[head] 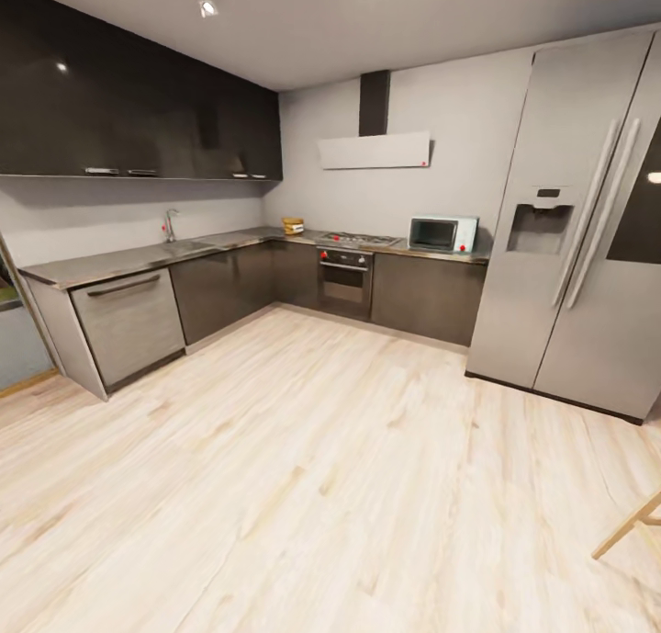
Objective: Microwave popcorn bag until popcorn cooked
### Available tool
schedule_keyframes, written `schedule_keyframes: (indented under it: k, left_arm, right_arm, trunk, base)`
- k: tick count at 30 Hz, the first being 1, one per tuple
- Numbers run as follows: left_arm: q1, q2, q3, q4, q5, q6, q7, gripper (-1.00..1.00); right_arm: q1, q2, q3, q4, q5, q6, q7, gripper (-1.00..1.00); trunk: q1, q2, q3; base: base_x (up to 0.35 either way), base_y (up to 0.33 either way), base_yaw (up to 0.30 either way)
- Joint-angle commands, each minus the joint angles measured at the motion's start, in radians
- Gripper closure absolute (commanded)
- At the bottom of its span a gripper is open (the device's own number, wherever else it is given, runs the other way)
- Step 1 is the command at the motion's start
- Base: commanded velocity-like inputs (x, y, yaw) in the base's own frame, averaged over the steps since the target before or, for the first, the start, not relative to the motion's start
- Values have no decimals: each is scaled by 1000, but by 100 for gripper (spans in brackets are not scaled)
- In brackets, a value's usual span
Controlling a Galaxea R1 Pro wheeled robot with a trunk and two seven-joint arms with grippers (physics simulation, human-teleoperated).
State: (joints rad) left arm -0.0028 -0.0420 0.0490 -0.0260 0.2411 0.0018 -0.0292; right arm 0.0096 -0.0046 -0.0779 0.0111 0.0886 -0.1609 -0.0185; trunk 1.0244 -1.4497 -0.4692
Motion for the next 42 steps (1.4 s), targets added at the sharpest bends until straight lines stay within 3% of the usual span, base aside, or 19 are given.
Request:
schedule_keyframes:
  k: [1, 13, 34, 42]
  left_arm:
    - [0, 0, 5, 0, 4, -1, -3, -100]
    - [0, -4, 7, 0, 6, -25, -2, -100]
    - [0, -3, 11, 1, 12, -48, -2, -100]
    - [0, -3, 12, 1, 14, -45, -2, -100]
  right_arm:
    - [0, 0, -8, 1, 9, -5, -2, -100]
    - [0, 0, -6, 1, 7, -8, -2, -100]
    - [0, -1, -11, 1, 1, -8, -3, -100]
    - [0, -1, -10, 1, 2, -8, -3, -100]
  trunk:
    - [1, 0, -1]
    - [1, 0, -1]
    - [1, 0, -1]
    - [1, 0, -1]
  base:
    - [329, 0, 0]
    - [329, 0, -13]
    - [329, 1, -274]
    - [328, 79, -38]
